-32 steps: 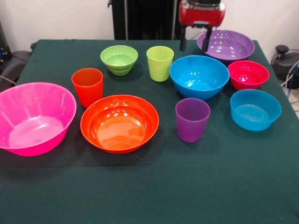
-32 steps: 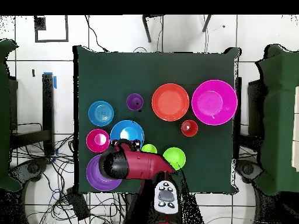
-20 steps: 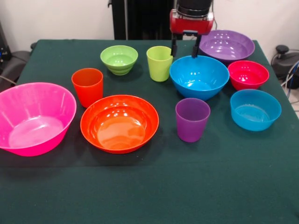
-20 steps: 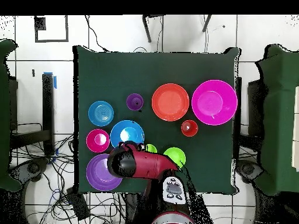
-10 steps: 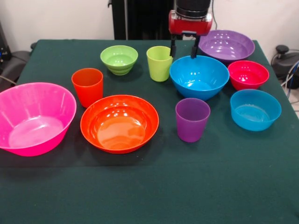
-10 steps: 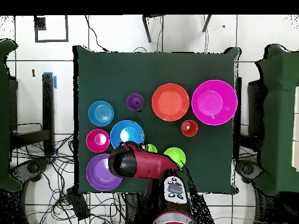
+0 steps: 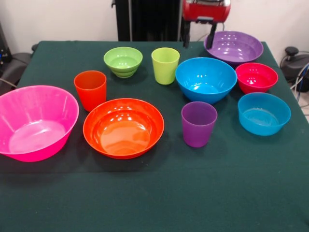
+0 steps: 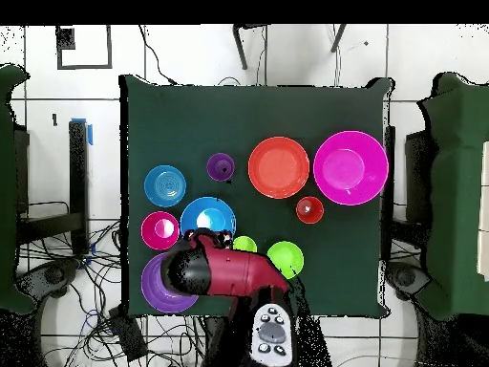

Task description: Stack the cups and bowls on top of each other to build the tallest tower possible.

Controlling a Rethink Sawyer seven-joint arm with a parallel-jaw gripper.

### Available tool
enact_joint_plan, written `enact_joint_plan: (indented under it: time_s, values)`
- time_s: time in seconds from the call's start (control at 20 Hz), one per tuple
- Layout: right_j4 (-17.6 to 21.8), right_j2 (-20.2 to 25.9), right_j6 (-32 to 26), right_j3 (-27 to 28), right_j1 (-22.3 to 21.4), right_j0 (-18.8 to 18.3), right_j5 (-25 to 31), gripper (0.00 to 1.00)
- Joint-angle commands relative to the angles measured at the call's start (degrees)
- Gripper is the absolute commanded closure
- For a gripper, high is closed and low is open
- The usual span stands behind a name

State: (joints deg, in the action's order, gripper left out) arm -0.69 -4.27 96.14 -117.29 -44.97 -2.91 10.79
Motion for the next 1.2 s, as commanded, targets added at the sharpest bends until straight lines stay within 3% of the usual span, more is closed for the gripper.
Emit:
enact_joint_plan:
  time_s: [0.05,0.3,0.5,0.65,0.8,1.0,1.2]
  values:
    - [-3.2,0.0,11.2,0.1,-5.5,4.1,14.3,0.00]
    - [-5.3,2.9,11.7,-2.9,-6.9,2.4,13.8,0.00]
    - [-6.1,1.3,14.0,0.6,-6.7,4.1,13.5,0.00]
    - [-5.4,-2.8,16.4,6.7,-4.8,6.9,15.1,0.00]
    - [-5.0,-4.4,16.9,11.5,-1.2,7.1,14.5,0.00]
    - [-4.8,-1.1,15.0,13.8,3.3,3.9,10.0,0.00]
    - [-3.9,-1.8,16.2,15.6,5.4,4.7,8.6,0.00]
